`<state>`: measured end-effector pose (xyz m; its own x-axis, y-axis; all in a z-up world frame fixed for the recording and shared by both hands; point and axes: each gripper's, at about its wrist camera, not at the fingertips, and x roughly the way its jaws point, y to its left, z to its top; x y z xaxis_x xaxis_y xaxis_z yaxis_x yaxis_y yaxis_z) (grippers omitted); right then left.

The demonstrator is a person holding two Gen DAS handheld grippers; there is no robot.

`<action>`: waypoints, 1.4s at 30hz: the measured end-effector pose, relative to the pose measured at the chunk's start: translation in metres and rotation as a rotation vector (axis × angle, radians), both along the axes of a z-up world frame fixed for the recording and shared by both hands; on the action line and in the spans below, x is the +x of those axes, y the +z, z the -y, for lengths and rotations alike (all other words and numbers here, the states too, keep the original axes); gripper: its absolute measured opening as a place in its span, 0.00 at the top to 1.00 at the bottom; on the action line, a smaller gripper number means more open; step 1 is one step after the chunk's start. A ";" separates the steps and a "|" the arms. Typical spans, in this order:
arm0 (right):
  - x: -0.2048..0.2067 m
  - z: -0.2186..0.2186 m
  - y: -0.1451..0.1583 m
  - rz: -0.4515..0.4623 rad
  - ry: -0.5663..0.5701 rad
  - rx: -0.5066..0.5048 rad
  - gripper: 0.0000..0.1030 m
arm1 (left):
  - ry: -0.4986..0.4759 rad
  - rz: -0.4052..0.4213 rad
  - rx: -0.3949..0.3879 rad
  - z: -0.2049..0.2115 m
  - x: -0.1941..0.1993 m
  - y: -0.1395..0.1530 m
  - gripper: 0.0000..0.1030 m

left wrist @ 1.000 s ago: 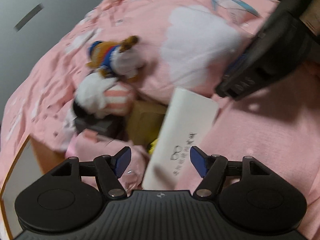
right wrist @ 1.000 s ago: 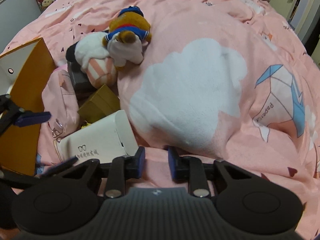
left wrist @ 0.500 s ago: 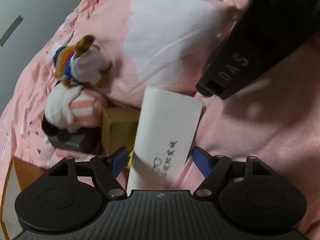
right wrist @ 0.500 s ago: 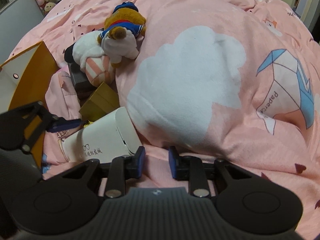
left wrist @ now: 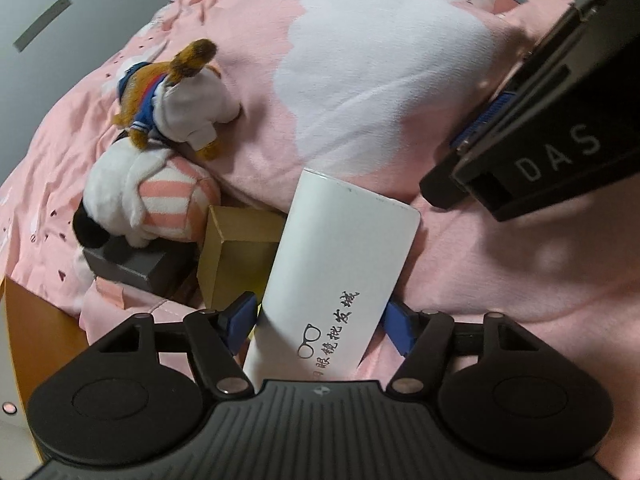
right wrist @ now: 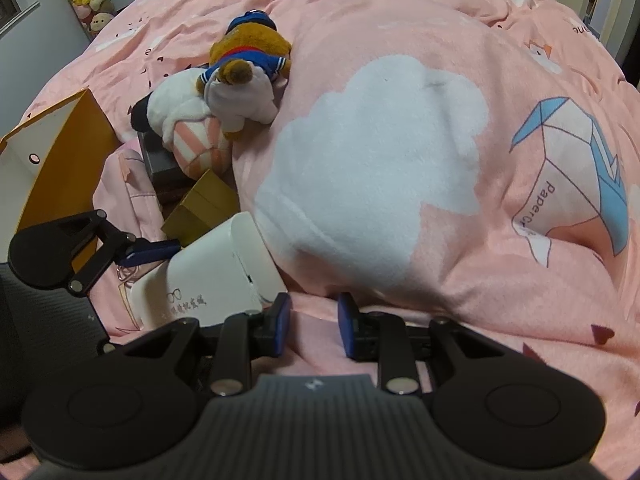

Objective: Organize objects
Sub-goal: 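Lift the white glasses case with the left tool while the right tool grasps the gold box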

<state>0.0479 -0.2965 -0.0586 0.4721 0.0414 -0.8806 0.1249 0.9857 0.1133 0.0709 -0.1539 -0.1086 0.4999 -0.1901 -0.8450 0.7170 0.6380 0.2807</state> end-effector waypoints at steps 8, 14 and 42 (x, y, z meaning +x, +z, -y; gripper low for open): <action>-0.003 -0.001 0.015 0.034 0.068 0.028 0.68 | 0.196 0.012 -0.120 -0.035 -0.001 0.037 0.31; 0.008 -0.024 0.035 0.102 0.265 -0.069 0.58 | 0.291 0.028 -0.216 -0.059 -0.008 0.070 0.32; 0.126 -0.092 -0.031 -0.092 0.699 -0.152 0.40 | 0.637 0.133 -0.340 -0.184 0.002 0.162 0.32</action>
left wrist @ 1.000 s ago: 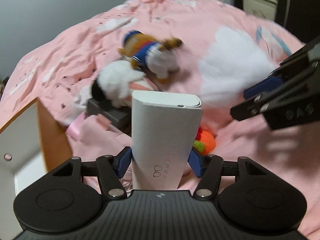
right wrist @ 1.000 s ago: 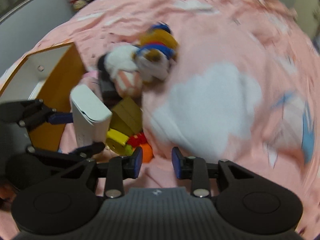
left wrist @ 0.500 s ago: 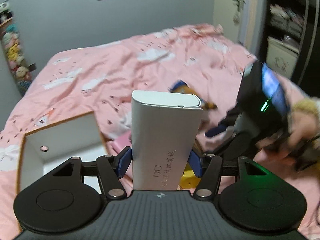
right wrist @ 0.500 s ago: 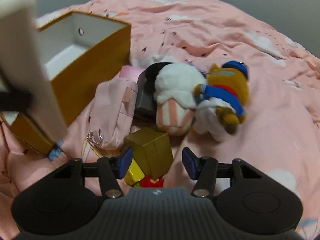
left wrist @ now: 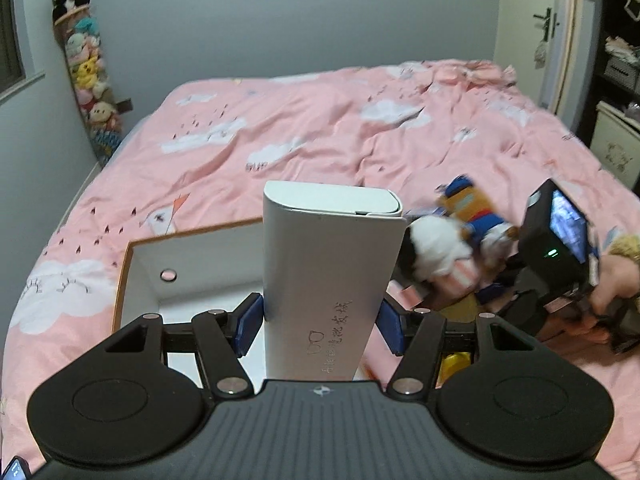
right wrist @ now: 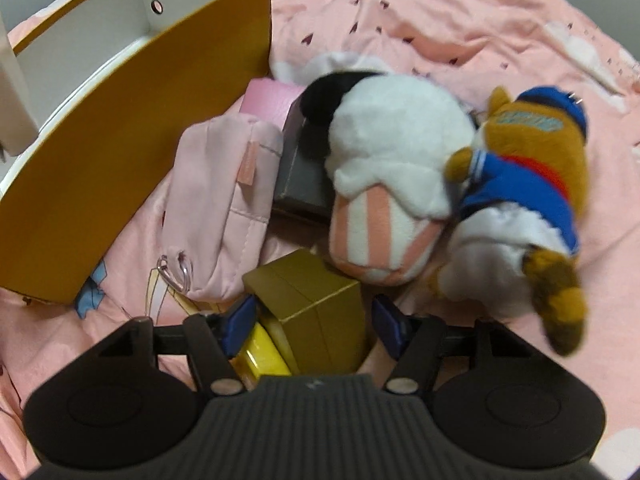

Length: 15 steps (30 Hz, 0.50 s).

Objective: Organize objects
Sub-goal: 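Lift the white glasses case with the left tool while the right tool grasps the gold box, then lower the glasses case into the white box and open the left tool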

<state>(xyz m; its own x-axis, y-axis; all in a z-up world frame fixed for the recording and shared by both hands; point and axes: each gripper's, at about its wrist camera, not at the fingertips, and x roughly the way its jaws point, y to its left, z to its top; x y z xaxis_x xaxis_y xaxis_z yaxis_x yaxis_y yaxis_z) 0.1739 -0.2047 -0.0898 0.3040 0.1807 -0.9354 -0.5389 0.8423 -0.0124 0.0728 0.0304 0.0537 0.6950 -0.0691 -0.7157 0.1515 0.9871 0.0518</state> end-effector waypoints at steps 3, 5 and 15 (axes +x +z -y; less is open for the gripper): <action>-0.002 -0.005 0.002 -0.002 0.006 -0.019 0.42 | 0.019 -0.035 0.001 -0.011 0.007 -0.012 0.32; -0.004 -0.007 0.006 0.003 0.010 -0.035 0.45 | 0.027 -0.047 0.020 -0.017 0.011 -0.018 0.32; -0.032 -0.031 0.093 0.163 0.083 0.023 0.48 | -0.038 -0.056 0.288 -0.013 0.033 -0.054 0.32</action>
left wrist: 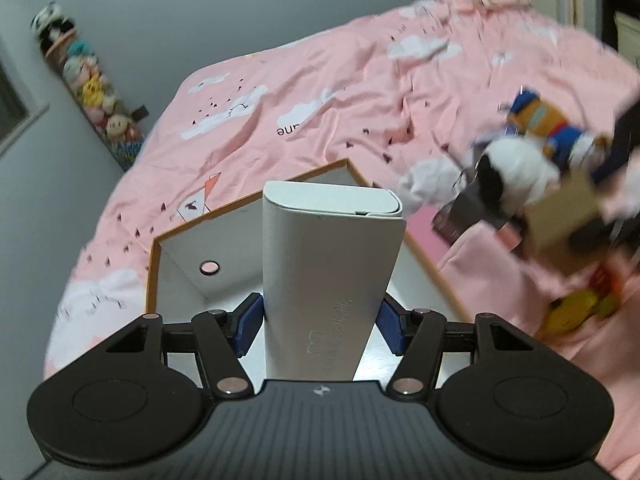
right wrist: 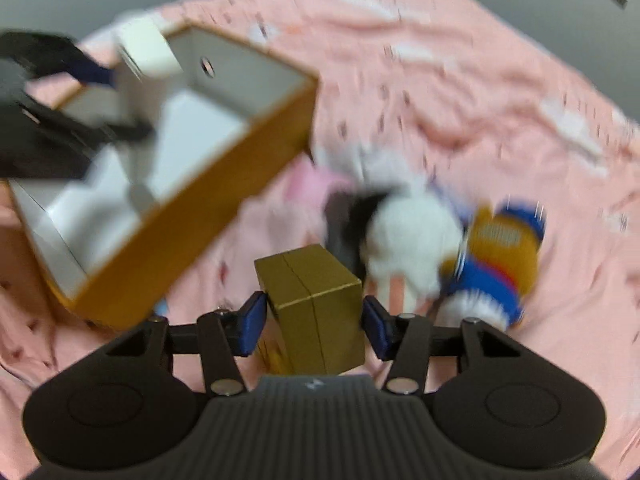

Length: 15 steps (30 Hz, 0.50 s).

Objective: Organize objects
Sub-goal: 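Lower the glasses case into the white box and open the left tool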

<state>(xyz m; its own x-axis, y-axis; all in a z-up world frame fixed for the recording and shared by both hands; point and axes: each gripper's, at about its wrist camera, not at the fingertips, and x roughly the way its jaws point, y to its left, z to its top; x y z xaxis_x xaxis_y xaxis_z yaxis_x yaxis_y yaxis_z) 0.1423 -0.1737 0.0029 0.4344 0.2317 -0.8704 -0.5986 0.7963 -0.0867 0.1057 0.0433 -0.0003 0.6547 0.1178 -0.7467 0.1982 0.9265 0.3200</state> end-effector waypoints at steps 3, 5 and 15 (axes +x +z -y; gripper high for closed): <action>0.006 -0.015 0.025 0.076 0.038 0.005 0.48 | -0.044 -0.017 0.078 0.003 0.005 -0.013 0.32; 0.012 -0.028 0.037 0.126 0.066 0.001 0.48 | -0.086 -0.021 0.149 0.008 0.006 -0.022 0.32; 0.060 -0.065 0.064 0.214 0.007 0.041 0.48 | -0.277 -0.046 0.474 0.019 0.020 -0.061 0.32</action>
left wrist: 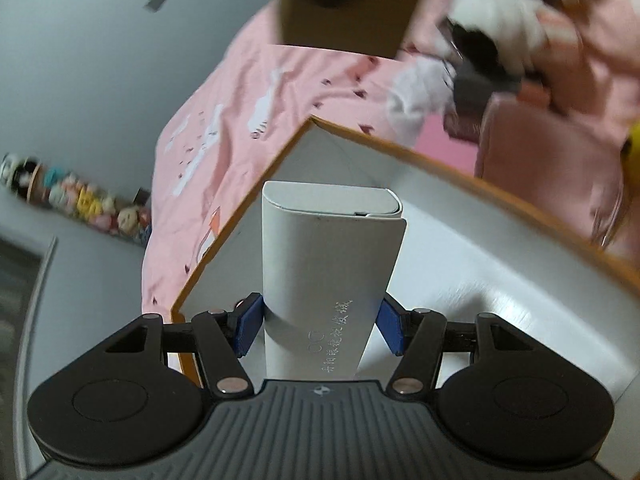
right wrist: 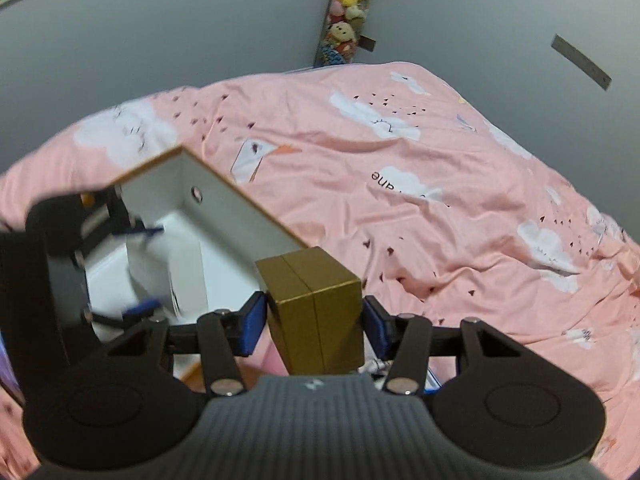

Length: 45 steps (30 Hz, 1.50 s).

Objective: Organize objects
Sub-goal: 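Lower the glasses case into the white box and open the left tool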

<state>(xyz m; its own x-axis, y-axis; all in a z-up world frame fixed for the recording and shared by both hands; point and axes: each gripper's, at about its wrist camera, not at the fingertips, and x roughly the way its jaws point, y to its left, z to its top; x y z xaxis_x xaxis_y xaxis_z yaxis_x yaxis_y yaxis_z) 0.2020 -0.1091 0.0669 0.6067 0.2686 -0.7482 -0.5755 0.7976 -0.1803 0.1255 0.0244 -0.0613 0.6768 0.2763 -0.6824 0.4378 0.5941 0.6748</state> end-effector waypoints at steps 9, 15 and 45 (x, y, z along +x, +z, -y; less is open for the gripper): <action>0.021 -0.010 -0.007 -0.055 -0.073 0.082 0.48 | -0.130 -0.082 0.171 -0.017 0.032 -0.039 0.32; 0.029 -0.013 -0.016 -0.100 -0.081 0.111 0.48 | -0.215 -0.096 0.300 -0.024 0.044 -0.067 0.32; 0.073 -0.056 -0.048 -0.374 -0.258 0.243 0.50 | -0.009 -0.135 0.144 -0.065 0.101 -0.055 0.38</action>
